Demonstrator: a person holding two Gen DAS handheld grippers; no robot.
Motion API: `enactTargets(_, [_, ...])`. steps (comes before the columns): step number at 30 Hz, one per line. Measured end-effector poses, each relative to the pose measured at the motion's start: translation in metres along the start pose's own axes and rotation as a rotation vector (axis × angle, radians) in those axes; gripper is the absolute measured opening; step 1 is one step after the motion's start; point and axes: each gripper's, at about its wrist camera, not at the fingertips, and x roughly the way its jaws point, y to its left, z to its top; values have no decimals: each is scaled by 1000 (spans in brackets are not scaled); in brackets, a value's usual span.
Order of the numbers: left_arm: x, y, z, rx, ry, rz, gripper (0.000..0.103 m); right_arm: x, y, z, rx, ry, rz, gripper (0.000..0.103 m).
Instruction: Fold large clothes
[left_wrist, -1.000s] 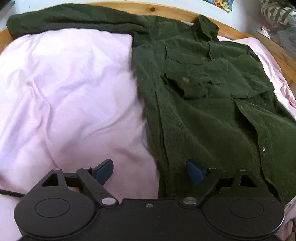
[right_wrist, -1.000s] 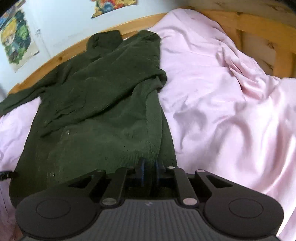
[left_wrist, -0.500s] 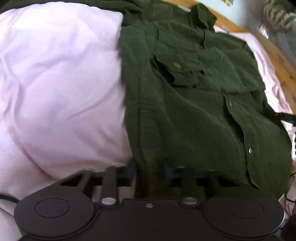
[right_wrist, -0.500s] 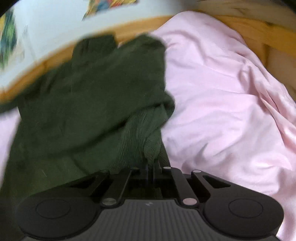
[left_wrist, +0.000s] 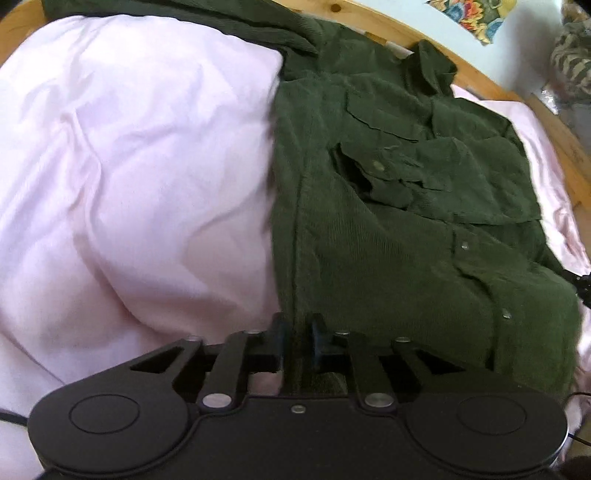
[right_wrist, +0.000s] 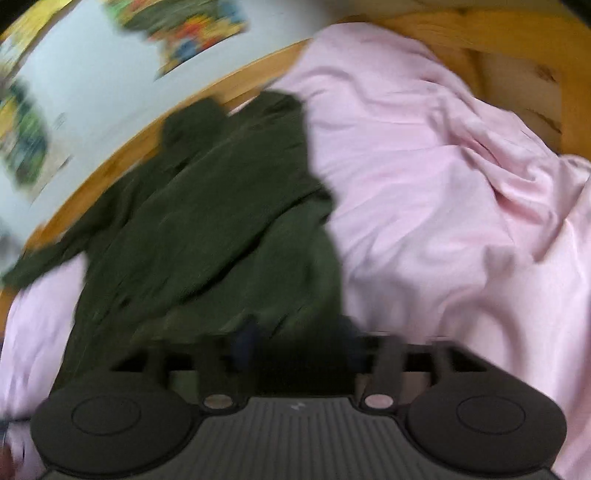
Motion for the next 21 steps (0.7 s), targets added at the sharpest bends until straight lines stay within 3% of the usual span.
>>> enactTargets(2, [-3, 4, -4, 3, 9, -44, 49, -15, 14, -13, -69, 82, 30, 66])
enactTargets(4, [-3, 6, -10, 3, 15, -63, 55, -25, 34, -30, -157, 138, 7, 68])
enactTargets(6, [2, 8, -15, 5, 44, -81, 55, -9, 51, -42, -246, 196, -74, 68])
enactTargets(8, [9, 7, -20, 11, 77, -81, 49, 5, 53, -50, -252, 226, -108, 44])
enactTargets(9, [13, 4, -21, 21, 89, -75, 45, 5, 52, -49, -219, 216, -108, 23])
enactTargets(10, [15, 1, -22, 34, 97, -72, 34, -2, 52, -46, -190, 193, -96, 18])
enactTargets(11, [15, -3, -21, 49, 103, -59, 24, -15, 51, -42, -154, 168, -64, 17])
enactTargets(13, [7, -10, -19, 62, 96, -35, 16, -46, 44, -36, -48, 144, 16, 15])
enactTargets(17, [-32, -12, -9, -1, 65, -59, 15, -98, 27, -28, 101, 101, 120, 11])
enactTargets(21, [-40, -9, -7, -21, 108, -51, 15, -62, 13, -43, 111, 227, 18, 11])
